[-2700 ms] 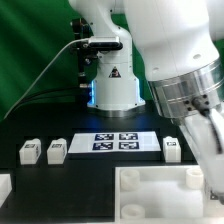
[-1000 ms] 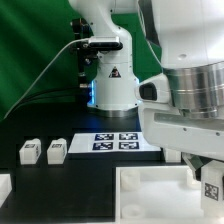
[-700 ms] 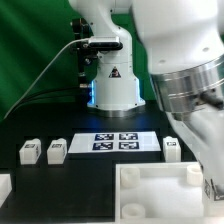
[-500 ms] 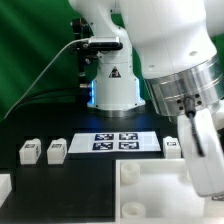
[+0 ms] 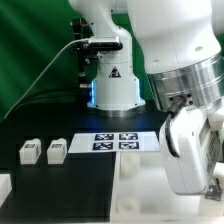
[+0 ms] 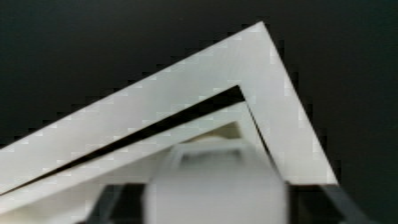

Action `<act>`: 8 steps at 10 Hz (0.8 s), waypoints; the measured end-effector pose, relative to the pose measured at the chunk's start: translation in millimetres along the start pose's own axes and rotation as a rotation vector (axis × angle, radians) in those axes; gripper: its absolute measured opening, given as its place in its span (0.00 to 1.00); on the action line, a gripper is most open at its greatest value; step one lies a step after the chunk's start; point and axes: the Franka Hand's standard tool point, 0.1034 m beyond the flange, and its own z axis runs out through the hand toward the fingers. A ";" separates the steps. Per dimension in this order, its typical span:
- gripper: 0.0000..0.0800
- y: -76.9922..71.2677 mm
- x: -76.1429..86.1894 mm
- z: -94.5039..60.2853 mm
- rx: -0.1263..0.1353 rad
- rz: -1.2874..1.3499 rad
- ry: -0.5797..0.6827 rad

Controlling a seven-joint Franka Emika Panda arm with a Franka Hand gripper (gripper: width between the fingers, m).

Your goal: Assemble one leg

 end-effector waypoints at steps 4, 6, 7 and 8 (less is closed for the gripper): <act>0.80 13.7 -2.2 2.0 -0.012 -0.011 0.007; 0.81 22.9 -8.6 -11.3 -0.010 -0.021 0.000; 0.81 24.8 -9.7 -15.6 -0.010 -0.023 -0.003; 0.81 24.8 -8.3 -12.3 -0.012 -0.022 0.000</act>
Offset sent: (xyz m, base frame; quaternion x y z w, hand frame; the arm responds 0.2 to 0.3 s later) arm -0.0352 0.0066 0.0045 -0.0009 0.0316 -0.0222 0.9993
